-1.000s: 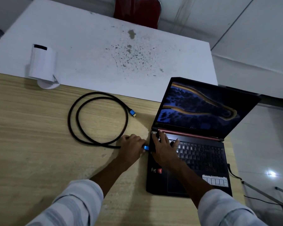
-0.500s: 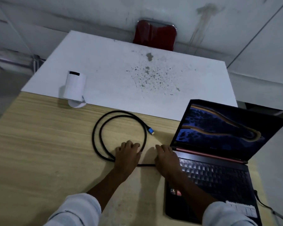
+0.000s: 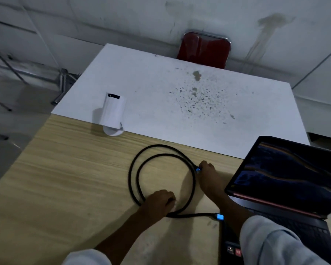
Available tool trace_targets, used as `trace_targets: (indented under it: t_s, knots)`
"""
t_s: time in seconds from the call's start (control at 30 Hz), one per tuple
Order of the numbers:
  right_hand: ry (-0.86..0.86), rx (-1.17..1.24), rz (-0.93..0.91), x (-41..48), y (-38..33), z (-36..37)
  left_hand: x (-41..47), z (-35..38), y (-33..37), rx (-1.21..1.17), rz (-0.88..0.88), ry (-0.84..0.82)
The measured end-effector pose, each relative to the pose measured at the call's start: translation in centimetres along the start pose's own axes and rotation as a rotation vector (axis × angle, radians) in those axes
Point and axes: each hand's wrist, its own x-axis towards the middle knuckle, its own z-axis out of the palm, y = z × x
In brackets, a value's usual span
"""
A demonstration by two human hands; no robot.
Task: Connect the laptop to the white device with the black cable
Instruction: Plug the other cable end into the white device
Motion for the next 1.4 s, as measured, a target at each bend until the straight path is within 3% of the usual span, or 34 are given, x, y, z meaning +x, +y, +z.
trace_targets:
  t_s: [0.07, 0.2, 0.3, 0.37, 0.47, 0.6, 0.8, 0.87, 0.97, 1.13, 1.2, 1.27, 1.33, 1.4]
  knots:
    - [0.024, -0.033, -0.034, 0.7, -0.1, -0.2, 0.6, -1.8, -0.6, -0.047, -0.035, 0.109]
    - [-0.021, -0.010, -0.056, 2.0, -0.3, -1.2, 1.5, -5.3, -2.9, 0.162, -0.202, 0.438]
    - [-0.040, 0.067, -0.031, 2.9, -0.9, -1.8, 1.2, -6.5, -4.5, 0.272, -0.442, 0.372]
    - [-0.067, 0.135, -0.035, 3.3, -1.8, -2.0, 1.0, -6.4, -5.2, 0.331, -0.471, 0.284]
    - [-0.069, 0.250, -0.060, 3.6, -3.7, -2.4, 0.5, -6.5, -5.6, 0.264, -0.474, 0.283]
    - [-0.108, 0.226, -0.178, 4.2, -6.5, -3.0, -0.8, -7.7, -6.5, 0.214, -0.499, 0.302]
    - [-0.221, 0.145, -0.380, 4.3, -10.7, -1.0, -1.1, -10.4, -6.9, 0.308, -0.245, 0.596]
    - [-0.238, 0.154, -0.404, 3.9, -12.4, -0.2, -0.6, -10.9, -6.7, 0.266, -0.169, 0.533]
    - [-0.257, 0.178, -0.422, 3.4, -14.8, 1.1, -0.1, -11.1, -7.0, 0.122, -0.221, 0.384]
    - [-0.326, 0.336, -0.288, 2.7, -16.4, 2.5, -0.8, -11.5, -9.5, 0.147, -0.328, 0.419]
    - [-0.292, 0.290, -0.302, 2.4, -16.2, 3.2, -1.2, -11.5, -10.5, 0.117, -0.354, 0.415]
    - [-0.118, 0.108, -0.292, 2.2, -15.6, 3.9, -1.5, -11.6, -11.1, 0.086, -0.418, 0.452]
    - [0.061, -0.172, -0.167, 2.0, -14.1, 4.0, -1.7, -11.8, -11.6, 0.056, -0.479, 0.490]
    - [0.077, -0.321, 0.030, 1.7, -12.1, 3.6, -2.0, -11.9, -11.8, 0.033, -0.497, 0.497]
